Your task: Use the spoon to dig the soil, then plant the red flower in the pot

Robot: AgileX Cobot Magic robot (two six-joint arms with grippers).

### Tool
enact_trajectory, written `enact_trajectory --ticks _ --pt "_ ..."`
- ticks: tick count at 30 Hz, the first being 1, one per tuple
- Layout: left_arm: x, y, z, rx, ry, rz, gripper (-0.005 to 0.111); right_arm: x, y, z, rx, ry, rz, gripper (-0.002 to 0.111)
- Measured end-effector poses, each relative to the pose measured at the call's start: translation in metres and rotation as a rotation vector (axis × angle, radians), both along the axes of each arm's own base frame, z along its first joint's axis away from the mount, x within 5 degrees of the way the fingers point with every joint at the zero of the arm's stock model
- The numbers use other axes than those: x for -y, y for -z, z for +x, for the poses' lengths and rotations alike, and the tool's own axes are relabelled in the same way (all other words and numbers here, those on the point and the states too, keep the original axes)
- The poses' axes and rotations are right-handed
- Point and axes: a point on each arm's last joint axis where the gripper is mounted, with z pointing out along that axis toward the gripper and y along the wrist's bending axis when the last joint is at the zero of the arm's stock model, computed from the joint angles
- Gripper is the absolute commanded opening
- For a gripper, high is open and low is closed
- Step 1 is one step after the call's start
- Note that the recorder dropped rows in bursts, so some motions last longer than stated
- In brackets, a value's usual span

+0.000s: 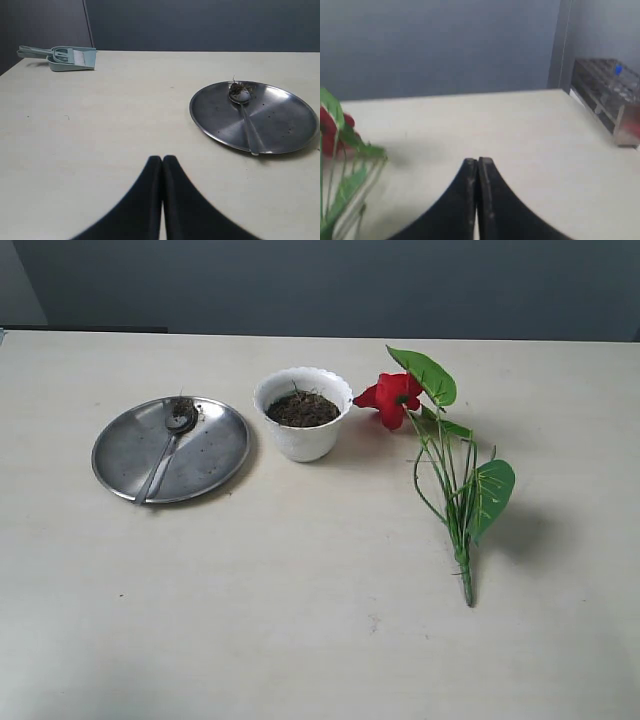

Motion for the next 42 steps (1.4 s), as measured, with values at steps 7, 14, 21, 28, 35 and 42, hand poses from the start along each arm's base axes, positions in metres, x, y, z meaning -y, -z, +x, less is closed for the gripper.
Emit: enact_trajectory --ticks 7,14,21,28,35,42 --pt "0.0 0.0 0.0 0.0 0.0 0.0 0.0 0.002 -0.023 0.001 0.256 0.034 0.326 0.0" --pt "0.0 0.0 0.0 0.0 0.0 0.0 0.0 0.005 -0.026 0.0 0.309 0.064 0.623 0.0" --pt "0.0 0.0 0.0 0.0 0.0 0.0 0.0 0.01 -0.029 -0.001 0.361 0.099 0.786 0.0" --pt "0.0 0.0 0.0 0.0 0.0 0.0 0.0 0.011 -0.03 -0.001 0.379 0.114 0.84 0.0" --pt "0.0 0.0 0.0 0.0 0.0 0.0 0.0 0.012 -0.072 -0.012 0.519 0.069 0.815 0.0" --pt "0.0 0.0 0.0 0.0 0.0 0.0 0.0 0.009 -0.166 -0.039 0.738 -0.016 0.623 0.0"
